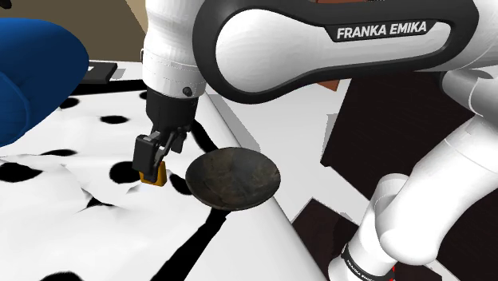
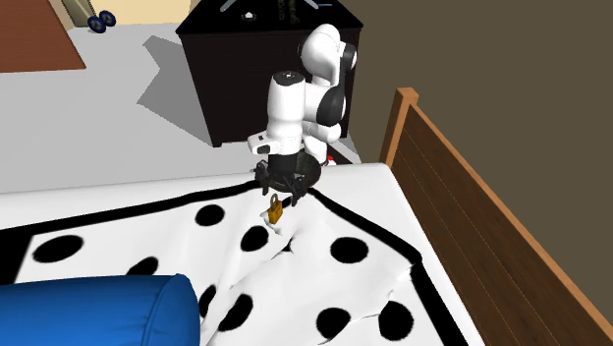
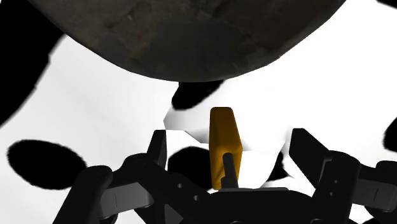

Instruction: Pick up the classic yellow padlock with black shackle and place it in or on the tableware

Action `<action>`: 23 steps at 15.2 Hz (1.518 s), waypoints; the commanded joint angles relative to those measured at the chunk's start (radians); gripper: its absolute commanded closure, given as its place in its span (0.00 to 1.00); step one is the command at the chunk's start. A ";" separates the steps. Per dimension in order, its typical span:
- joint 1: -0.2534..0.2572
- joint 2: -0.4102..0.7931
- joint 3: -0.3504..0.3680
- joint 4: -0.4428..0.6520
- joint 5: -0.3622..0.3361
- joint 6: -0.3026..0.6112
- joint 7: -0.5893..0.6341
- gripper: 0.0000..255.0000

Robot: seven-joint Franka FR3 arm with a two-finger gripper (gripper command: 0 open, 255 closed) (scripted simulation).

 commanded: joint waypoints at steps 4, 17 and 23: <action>0.000 0.000 0.000 0.000 0.000 0.000 0.000 1.00; -0.003 0.008 -0.002 0.088 -0.005 -0.081 0.000 1.00; -0.006 0.026 -0.001 0.187 -0.015 -0.163 0.004 1.00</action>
